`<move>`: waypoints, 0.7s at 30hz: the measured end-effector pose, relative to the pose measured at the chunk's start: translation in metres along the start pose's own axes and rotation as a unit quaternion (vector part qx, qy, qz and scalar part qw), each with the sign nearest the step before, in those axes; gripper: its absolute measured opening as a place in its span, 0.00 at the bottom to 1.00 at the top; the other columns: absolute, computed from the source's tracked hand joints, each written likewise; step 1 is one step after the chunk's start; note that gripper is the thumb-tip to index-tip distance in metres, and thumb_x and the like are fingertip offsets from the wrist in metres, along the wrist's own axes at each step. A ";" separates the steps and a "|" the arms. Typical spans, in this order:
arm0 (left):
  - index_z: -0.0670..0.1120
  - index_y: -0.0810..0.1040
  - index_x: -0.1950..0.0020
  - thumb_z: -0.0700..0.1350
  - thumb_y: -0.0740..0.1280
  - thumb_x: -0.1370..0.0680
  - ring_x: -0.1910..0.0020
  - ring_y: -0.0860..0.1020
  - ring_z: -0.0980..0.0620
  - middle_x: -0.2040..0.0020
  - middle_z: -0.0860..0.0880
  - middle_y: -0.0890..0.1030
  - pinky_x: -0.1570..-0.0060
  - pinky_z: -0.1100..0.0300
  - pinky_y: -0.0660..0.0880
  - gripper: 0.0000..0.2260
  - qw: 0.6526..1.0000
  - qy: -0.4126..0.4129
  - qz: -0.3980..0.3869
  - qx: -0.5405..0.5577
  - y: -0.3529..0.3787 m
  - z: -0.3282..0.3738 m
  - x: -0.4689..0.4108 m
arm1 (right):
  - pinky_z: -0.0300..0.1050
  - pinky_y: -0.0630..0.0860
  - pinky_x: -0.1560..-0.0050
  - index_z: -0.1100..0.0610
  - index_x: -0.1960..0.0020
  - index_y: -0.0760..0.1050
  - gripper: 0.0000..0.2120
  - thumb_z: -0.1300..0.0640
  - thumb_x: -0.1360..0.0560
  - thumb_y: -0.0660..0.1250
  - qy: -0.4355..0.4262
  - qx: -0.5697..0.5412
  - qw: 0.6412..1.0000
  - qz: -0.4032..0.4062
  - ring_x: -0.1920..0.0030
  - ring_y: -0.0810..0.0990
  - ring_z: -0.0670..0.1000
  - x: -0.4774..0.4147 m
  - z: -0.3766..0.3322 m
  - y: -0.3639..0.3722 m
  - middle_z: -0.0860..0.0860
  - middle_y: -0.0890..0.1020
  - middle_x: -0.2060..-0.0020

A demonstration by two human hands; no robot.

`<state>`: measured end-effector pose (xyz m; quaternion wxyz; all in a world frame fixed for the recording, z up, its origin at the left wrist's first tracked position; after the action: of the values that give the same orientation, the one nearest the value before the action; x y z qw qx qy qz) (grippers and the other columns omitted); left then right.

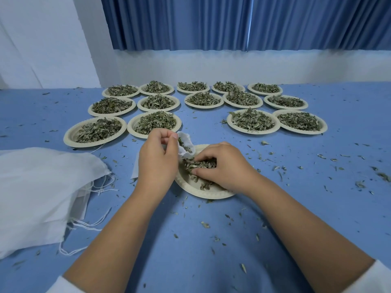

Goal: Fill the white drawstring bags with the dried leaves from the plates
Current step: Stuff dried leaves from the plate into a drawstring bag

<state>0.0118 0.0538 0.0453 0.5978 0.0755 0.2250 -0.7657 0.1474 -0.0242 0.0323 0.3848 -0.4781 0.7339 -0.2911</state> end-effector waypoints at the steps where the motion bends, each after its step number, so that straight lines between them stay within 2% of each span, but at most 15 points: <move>1: 0.48 0.75 0.51 0.46 0.61 0.18 0.66 0.74 0.66 0.60 0.56 0.76 0.60 0.61 0.75 0.04 1.000 0.000 0.001 0.003 0.000 0.000 0.000 | 0.53 0.67 0.35 0.39 0.54 0.79 0.07 0.46 0.30 0.75 0.005 -0.017 1.000 0.009 0.41 0.71 0.49 0.000 0.000 -0.004 0.42 0.80 0.51; 4: 0.48 0.75 0.50 0.47 0.61 0.18 0.64 0.75 0.65 0.58 0.55 0.77 0.59 0.64 0.75 0.05 1.000 0.001 0.004 0.007 -0.001 -0.001 -0.002 | 0.46 0.68 0.36 0.43 0.56 0.80 0.08 0.47 0.31 0.77 0.033 -0.075 0.996 0.023 0.41 0.73 0.48 0.000 0.003 -0.014 0.43 0.79 0.49; 6: 0.48 0.75 0.50 0.47 0.61 0.18 0.65 0.74 0.67 0.58 0.56 0.77 0.63 0.70 0.72 0.05 1.000 0.003 0.005 0.000 -0.002 -0.002 -0.002 | 0.41 0.71 0.40 0.45 0.58 0.80 0.08 0.48 0.32 0.78 0.050 -0.116 0.992 0.023 0.44 0.76 0.45 0.000 0.006 -0.021 0.43 0.79 0.49; 8: 0.49 0.75 0.51 0.47 0.61 0.18 0.66 0.73 0.67 0.59 0.56 0.76 0.66 0.72 0.71 0.04 1.000 0.003 0.002 -0.008 -0.001 -0.002 -0.002 | 0.34 0.70 0.46 0.45 0.58 0.80 0.07 0.48 0.32 0.78 0.067 -0.148 0.986 0.022 0.46 0.77 0.42 0.001 0.008 -0.026 0.44 0.79 0.49; 11: 0.51 0.74 0.53 0.47 0.62 0.18 0.66 0.74 0.66 0.59 0.56 0.76 0.66 0.69 0.71 0.04 1.000 0.004 -0.012 -0.016 0.001 -0.002 -0.002 | 0.26 0.70 0.58 0.45 0.58 0.82 0.07 0.48 0.32 0.78 0.085 -0.206 0.974 0.036 0.57 0.77 0.36 0.002 0.011 -0.032 0.39 0.82 0.59; 14: 0.51 0.74 0.53 0.47 0.62 0.18 0.67 0.74 0.63 0.61 0.55 0.78 0.62 0.60 0.75 0.04 0.999 0.008 -0.040 -0.023 0.005 -0.001 0.000 | 0.27 0.72 0.63 0.46 0.57 0.82 0.07 0.49 0.33 0.78 0.105 -0.257 0.960 0.046 0.66 0.76 0.37 0.002 0.014 -0.034 0.36 0.79 0.71; 18: 0.51 0.75 0.52 0.48 0.63 0.19 0.64 0.77 0.61 0.63 0.57 0.80 0.59 0.59 0.75 0.04 0.996 0.021 -0.087 -0.026 0.013 0.003 0.006 | 0.30 0.72 0.64 0.49 0.56 0.83 0.07 0.50 0.32 0.78 0.128 -0.267 0.955 0.034 0.67 0.77 0.36 0.003 0.016 -0.029 0.40 0.82 0.68; 21: 0.52 0.75 0.52 0.47 0.63 0.19 0.62 0.78 0.62 0.63 0.57 0.80 0.59 0.61 0.75 0.04 0.993 0.034 -0.112 -0.017 0.018 0.008 0.010 | 0.31 0.70 0.69 0.49 0.58 0.83 0.05 0.52 0.31 0.78 0.131 -0.238 0.962 0.029 0.72 0.74 0.39 0.003 0.016 -0.025 0.43 0.80 0.71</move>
<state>0.0271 0.0383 0.0435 0.5012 0.0655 0.2656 -0.8210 0.1722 -0.0371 0.0432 0.1686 -0.4925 0.8393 -0.1568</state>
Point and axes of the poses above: each hand's wrist, its own x-axis away from the middle knuckle, its own y-axis out of the palm, z = x × y, the point moved 6 cm from there along -x, towards the middle knuckle
